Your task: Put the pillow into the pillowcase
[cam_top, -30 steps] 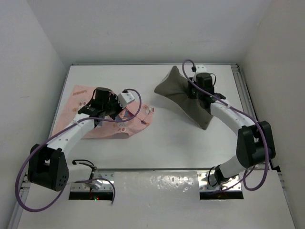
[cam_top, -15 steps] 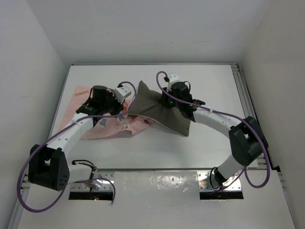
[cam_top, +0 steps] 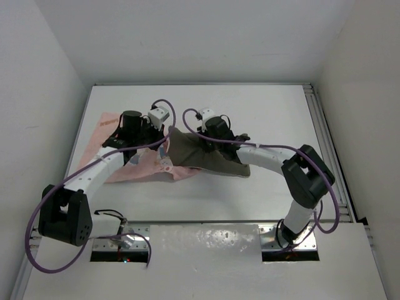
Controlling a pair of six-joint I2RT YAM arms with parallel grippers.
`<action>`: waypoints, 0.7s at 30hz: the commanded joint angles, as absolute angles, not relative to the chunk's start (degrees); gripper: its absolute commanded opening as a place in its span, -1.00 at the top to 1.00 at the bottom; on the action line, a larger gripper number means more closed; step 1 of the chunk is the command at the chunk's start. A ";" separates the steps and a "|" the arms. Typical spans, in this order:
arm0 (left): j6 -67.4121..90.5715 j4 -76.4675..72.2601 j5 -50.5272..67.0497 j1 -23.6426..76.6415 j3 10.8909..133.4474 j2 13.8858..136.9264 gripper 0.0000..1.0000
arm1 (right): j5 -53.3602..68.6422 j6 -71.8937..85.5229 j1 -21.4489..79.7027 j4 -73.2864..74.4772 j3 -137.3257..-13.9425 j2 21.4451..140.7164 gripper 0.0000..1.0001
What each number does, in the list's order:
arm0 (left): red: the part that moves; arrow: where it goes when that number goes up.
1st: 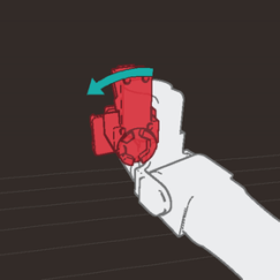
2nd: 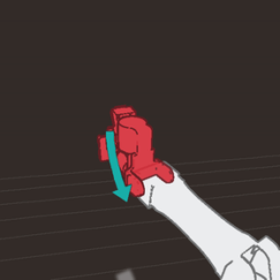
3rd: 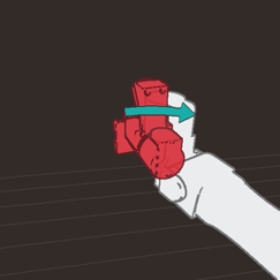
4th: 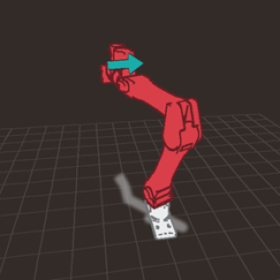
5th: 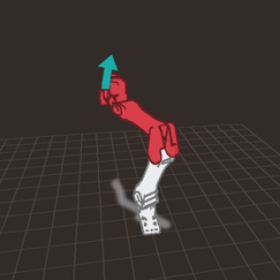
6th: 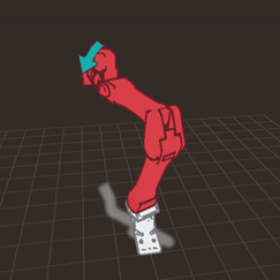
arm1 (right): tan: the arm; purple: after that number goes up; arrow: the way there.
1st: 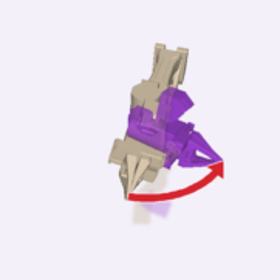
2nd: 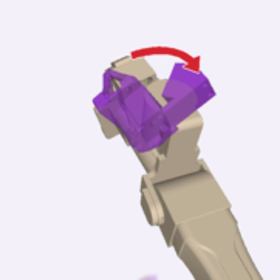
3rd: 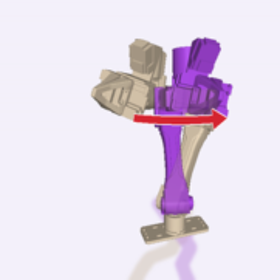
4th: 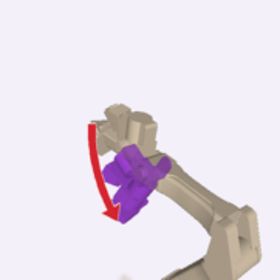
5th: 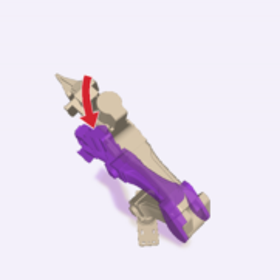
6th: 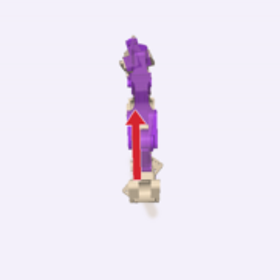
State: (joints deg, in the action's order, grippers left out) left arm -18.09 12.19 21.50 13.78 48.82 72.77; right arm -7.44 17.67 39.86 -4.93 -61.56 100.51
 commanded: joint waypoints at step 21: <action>-27.24 25.82 27.75 13.97 54.14 74.01 0.71 | -12.66 14.58 49.84 -4.66 -50.79 89.12 1.00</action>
State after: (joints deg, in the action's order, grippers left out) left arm -19.29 18.92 18.90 13.04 50.81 75.64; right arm -9.47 10.24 50.72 -3.64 -49.19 89.82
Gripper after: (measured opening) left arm 0.093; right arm 0.179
